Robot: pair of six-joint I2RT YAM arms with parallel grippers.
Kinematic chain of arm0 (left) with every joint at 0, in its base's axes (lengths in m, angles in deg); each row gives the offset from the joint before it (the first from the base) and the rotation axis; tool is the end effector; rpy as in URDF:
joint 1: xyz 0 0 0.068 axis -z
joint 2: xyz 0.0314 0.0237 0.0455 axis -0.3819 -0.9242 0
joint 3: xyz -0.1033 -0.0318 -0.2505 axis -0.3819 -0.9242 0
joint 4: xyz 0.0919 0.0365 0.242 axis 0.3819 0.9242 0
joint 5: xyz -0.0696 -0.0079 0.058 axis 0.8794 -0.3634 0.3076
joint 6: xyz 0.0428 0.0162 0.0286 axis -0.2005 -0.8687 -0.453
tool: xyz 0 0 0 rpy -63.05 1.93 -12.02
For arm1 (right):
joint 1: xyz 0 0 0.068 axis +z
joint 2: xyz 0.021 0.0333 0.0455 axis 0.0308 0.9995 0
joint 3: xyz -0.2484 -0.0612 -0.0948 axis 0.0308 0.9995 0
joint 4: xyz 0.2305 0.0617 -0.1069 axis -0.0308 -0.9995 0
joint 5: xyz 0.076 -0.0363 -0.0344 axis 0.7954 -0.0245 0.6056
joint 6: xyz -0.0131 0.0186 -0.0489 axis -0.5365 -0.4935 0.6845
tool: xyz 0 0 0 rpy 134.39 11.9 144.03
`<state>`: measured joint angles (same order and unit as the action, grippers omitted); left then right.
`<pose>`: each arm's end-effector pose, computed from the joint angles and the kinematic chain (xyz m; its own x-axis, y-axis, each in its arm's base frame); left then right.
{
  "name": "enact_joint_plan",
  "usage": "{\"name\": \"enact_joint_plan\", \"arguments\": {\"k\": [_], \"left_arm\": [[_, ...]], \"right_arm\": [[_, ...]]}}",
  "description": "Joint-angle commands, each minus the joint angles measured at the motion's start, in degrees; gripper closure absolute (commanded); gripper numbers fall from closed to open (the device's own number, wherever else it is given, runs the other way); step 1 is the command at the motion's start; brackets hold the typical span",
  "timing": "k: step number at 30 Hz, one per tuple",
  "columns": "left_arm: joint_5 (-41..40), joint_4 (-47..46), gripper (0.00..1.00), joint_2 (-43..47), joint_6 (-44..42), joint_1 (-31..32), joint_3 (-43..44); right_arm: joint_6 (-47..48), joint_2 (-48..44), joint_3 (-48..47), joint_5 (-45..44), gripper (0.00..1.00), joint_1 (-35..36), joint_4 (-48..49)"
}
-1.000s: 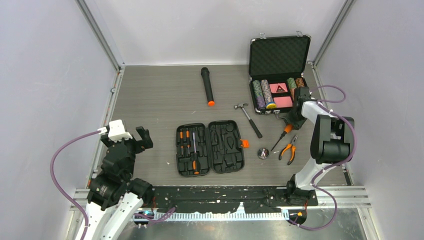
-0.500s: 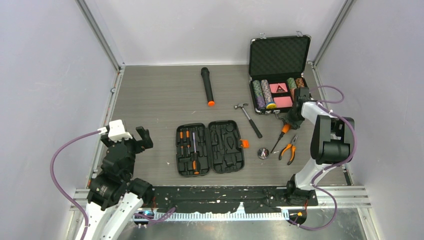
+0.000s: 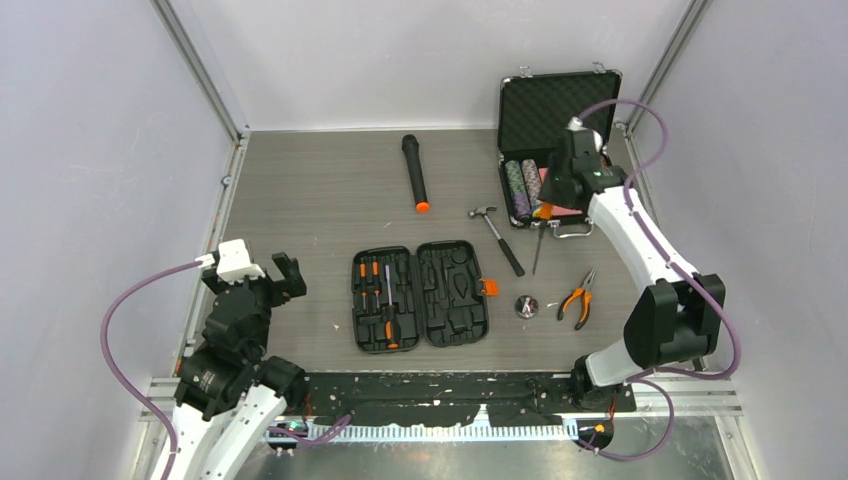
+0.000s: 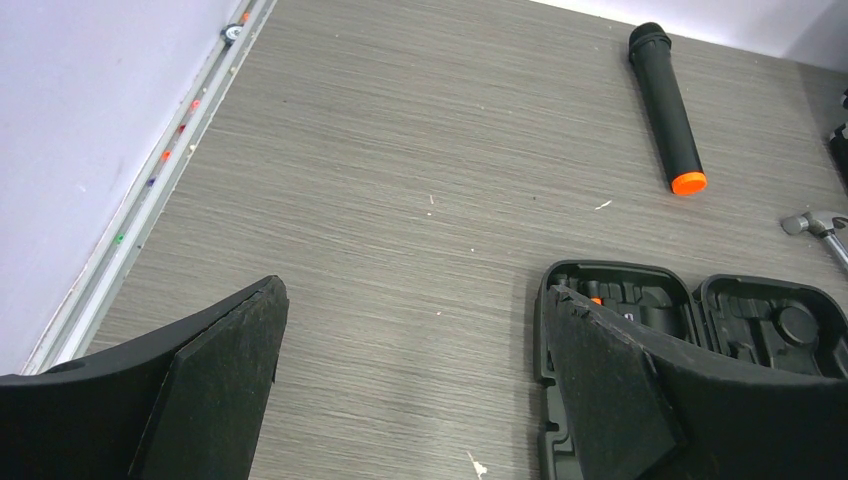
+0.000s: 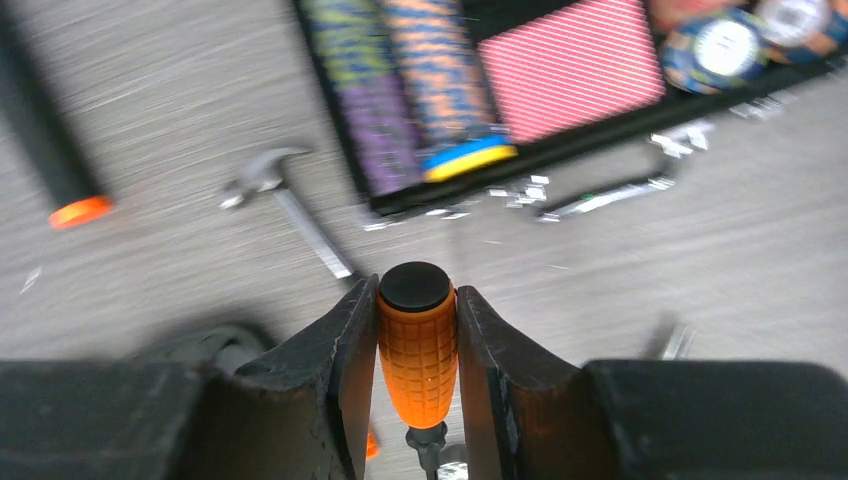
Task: Pack the tool kit
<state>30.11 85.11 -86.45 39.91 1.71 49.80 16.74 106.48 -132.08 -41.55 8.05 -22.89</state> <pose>0.0693 -0.0107 0.3079 -0.1741 -0.2041 -0.9634 -0.1739 0.9693 -0.1739 0.3201 0.0284 0.2954 -0.6959 0.3095 -0.6481 0.3098 0.9435 0.1179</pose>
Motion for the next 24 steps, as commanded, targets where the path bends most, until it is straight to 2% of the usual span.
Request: {"name": "enact_joint_plan", "arguments": {"k": [1,6,12,17,24], "left_arm": [[-0.1,-2.4,0.00,0.3,-0.3,0.2,-0.1],[0.0,-2.2,0.00,0.6,-0.3,0.2,-0.2],[0.3,-2.1,0.00,0.8,-0.2,0.2,-0.2],[0.6,-1.9,0.00,0.9,-0.1,0.2,-0.1],[1.8,-1.7,0.00,1.4,0.1,0.2,0.0]], "right_arm": [[2.1,0.6,-7.7,2.0,0.95,10.4,-4.1],[-0.3,7.6,-14.2,6.1,0.94,22.9,-4.1],[-5.2,15.9,-18.3,12.6,0.94,33.2,1.7],[-10.9,21.4,-19.1,15.2,0.95,38.0,7.3],[-17.7,26.4,-17.3,13.0,0.95,41.7,13.5]]}}
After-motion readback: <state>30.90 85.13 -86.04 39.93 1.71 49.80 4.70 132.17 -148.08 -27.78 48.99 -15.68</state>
